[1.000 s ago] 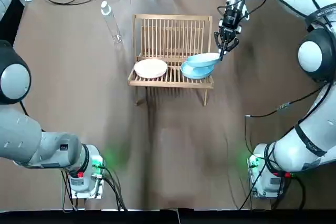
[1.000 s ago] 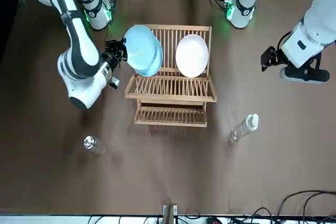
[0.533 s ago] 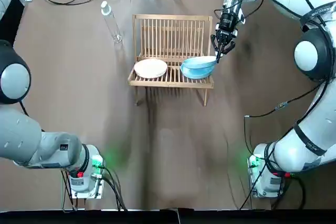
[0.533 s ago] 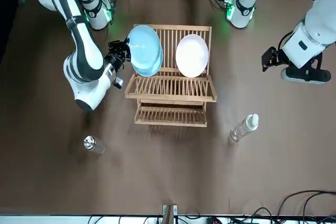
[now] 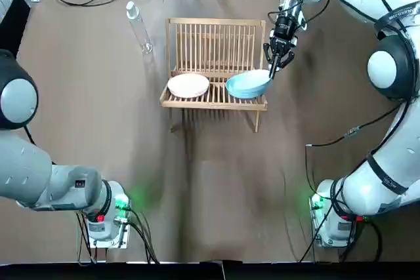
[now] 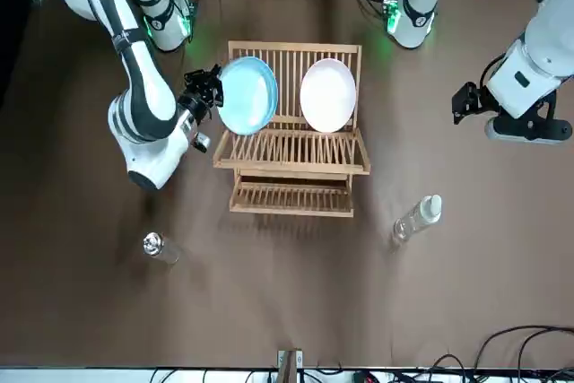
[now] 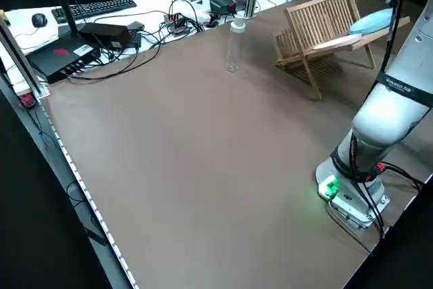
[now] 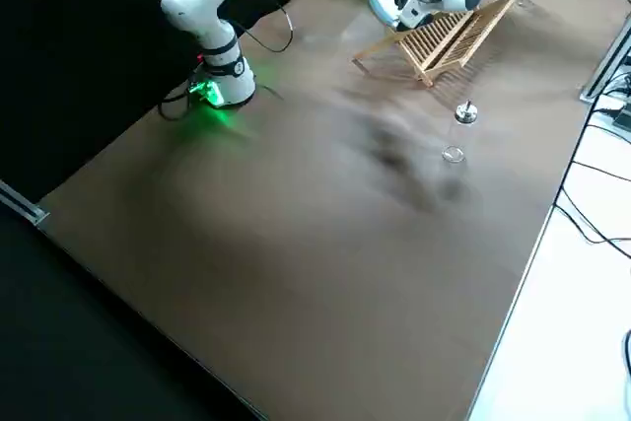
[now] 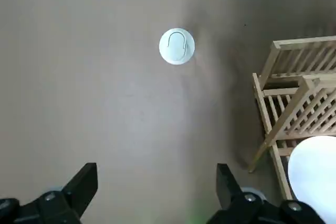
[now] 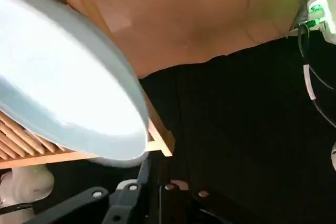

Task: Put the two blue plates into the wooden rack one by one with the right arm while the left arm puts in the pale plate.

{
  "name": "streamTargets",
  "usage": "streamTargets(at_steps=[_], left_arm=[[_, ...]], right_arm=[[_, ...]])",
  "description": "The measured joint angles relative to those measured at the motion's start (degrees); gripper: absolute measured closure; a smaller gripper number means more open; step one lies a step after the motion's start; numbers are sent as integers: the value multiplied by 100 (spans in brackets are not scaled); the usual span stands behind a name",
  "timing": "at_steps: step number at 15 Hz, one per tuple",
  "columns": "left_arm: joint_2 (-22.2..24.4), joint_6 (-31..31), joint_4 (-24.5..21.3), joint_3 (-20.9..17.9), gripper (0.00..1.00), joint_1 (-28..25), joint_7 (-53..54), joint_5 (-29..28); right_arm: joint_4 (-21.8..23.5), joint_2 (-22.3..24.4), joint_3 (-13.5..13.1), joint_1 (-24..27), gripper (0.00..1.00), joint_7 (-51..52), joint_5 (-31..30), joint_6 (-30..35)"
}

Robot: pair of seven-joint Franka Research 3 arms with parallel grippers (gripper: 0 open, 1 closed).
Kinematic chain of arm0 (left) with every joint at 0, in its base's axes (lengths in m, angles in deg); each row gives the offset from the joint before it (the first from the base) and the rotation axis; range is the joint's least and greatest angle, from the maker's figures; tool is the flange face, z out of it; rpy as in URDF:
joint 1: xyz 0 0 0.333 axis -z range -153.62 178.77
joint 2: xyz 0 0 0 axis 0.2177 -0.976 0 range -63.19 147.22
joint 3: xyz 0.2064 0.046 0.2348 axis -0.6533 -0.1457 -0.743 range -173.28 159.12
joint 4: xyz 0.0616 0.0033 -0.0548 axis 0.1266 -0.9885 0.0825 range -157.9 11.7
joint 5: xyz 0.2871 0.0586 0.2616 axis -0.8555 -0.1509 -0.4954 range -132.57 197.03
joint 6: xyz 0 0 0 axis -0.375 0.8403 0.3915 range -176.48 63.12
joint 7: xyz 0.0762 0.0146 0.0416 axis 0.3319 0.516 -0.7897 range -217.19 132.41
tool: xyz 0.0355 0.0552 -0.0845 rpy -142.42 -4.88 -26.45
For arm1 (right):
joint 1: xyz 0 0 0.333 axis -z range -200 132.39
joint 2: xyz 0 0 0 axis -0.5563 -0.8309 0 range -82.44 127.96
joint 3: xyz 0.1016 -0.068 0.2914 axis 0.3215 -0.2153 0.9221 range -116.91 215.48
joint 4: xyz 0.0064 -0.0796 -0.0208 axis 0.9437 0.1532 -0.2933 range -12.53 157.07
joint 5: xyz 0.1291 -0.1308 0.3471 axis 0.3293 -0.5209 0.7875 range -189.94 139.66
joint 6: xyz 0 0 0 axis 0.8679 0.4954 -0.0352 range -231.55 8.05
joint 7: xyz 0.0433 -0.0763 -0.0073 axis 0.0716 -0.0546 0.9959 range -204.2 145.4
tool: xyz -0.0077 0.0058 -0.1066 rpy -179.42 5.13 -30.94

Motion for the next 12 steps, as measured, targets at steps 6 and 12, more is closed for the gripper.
streamTargets(at_steps=[6, 12], left_arm=[[0, 0, 0, 1, 0, -8, 0, -21], [0, 0, 0, 0, 0, -39, 0, -31]], right_arm=[[-56, -6, -9, 3, 84, 0, 88, 30], [-977, -2, -123, 846, 84, 288, -166, 584]])
